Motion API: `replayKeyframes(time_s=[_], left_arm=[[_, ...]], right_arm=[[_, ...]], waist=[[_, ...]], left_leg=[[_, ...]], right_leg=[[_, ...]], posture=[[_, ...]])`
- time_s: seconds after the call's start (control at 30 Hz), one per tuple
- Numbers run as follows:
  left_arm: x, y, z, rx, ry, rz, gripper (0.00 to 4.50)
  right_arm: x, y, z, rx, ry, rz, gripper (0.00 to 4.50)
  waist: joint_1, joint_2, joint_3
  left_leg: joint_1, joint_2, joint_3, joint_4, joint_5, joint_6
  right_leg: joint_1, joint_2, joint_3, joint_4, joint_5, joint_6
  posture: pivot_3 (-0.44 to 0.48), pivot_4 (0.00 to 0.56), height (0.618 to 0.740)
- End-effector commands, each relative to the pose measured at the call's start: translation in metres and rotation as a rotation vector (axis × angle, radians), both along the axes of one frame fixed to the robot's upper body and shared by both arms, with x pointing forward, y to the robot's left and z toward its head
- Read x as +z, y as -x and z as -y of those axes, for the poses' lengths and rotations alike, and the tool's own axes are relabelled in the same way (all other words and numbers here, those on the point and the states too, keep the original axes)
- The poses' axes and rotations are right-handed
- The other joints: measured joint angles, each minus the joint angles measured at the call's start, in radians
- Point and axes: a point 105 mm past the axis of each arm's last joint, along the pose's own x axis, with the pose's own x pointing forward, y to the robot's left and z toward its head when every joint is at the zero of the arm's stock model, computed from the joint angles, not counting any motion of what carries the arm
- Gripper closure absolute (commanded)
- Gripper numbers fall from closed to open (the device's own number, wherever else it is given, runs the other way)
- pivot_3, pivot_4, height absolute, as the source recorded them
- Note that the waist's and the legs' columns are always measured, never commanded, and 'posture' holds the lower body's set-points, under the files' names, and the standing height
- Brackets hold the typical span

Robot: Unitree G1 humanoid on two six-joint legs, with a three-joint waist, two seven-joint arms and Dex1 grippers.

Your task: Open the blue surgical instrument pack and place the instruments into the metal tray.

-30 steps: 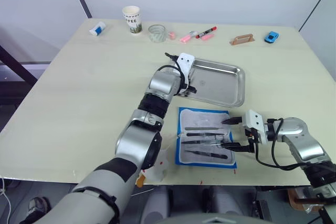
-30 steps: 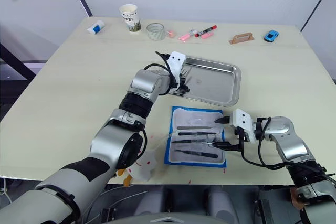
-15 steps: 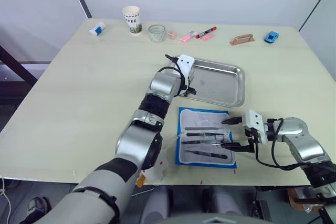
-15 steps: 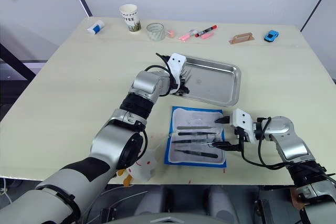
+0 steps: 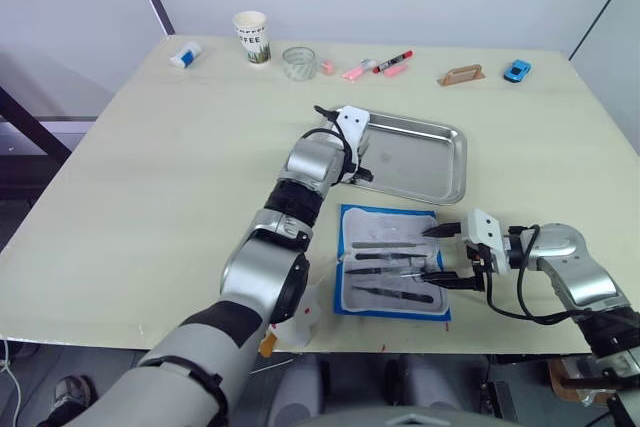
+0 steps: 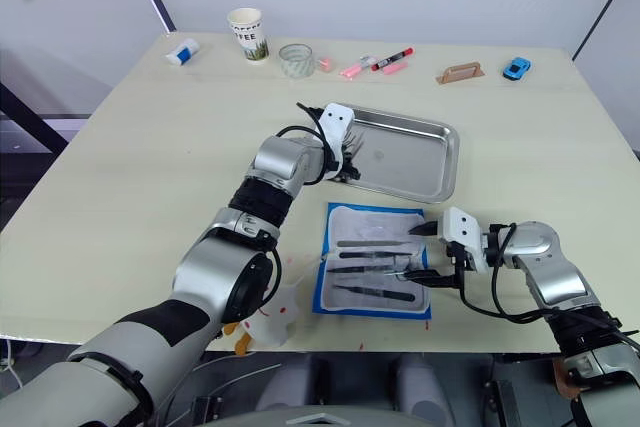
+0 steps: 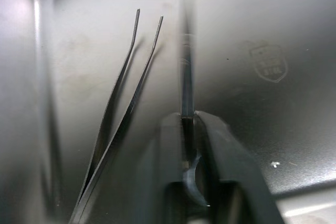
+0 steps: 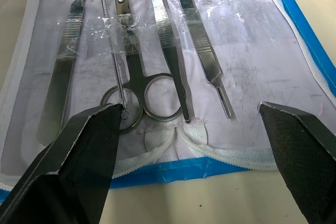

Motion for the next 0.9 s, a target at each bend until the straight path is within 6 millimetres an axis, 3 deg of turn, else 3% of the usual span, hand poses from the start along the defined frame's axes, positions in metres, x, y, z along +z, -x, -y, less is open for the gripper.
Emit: replayKeyframes(time_s=[0.03, 0.2, 0.4, 0.57, 0.77, 0.9], left_arm=[[0.026, -0.005, 0.008, -0.018, 0.021, 0.071, 2.15], [0.045, 0.007, 0.018, -0.101, 0.095, 0.11, 2.15], [0.065, 0.045, 0.027, -0.353, 0.205, 0.19, 2.15], [0.072, 0.074, 0.018, -0.583, 0.308, 0.351, 2.15], [0.056, 0.109, -0.015, -0.817, 0.357, 0.331, 2.15], [0.038, 0.13, -0.033, -0.935, 0.372, 0.252, 1.34]], right_arm=[[-0.045, 0.02, 0.01, -0.009, 0.143, -0.165, 0.0], [-0.045, 0.02, 0.01, -0.011, 0.139, -0.164, 0.0], [-0.044, 0.02, 0.01, -0.015, 0.132, -0.16, 0.0], [-0.042, 0.019, 0.008, -0.021, 0.113, -0.151, 0.0], [-0.04, 0.02, 0.007, -0.029, 0.089, -0.143, 0.0], [-0.038, 0.021, 0.004, -0.031, 0.063, -0.133, 0.0]], waist=[[0.0, 0.0, 0.0], [0.0, 0.0, 0.0], [-0.003, 0.002, 0.0], [-0.002, 0.003, 0.0], [-0.002, 0.004, 0.0], [-0.001, 0.003, -0.001]], left_leg=[[0.0, 0.0, 0.0, 0.0, 0.0, 0.0], [-0.001, 0.0, 0.0, 0.0, 0.0, 0.0], [0.001, 0.001, 0.0, -0.003, 0.002, -0.004], [0.002, 0.002, 0.0, -0.005, 0.003, -0.006], [0.003, 0.002, 0.001, -0.007, 0.004, -0.006], [0.003, 0.002, 0.0, -0.007, 0.001, -0.002]], right_leg=[[0.0, 0.0, 0.0, 0.0, 0.0, 0.0], [0.0, 0.0, 0.0, 0.0, 0.0, 0.0], [0.0, 0.0, 0.001, 0.0, 0.0, 0.0], [0.0, -0.002, 0.002, 0.0, 0.0, 0.0], [0.0, -0.003, 0.002, -0.001, 0.0, -0.001], [0.0, -0.003, 0.0, -0.001, 0.0, -0.001]], posture=[[0.0, 0.15, 0.74], [0.0, 0.15, 0.74], [0.0, 0.15, 0.74], [0.0, 0.15, 0.74], [0.0, 0.15, 0.74], [0.0, 0.15, 0.74]])
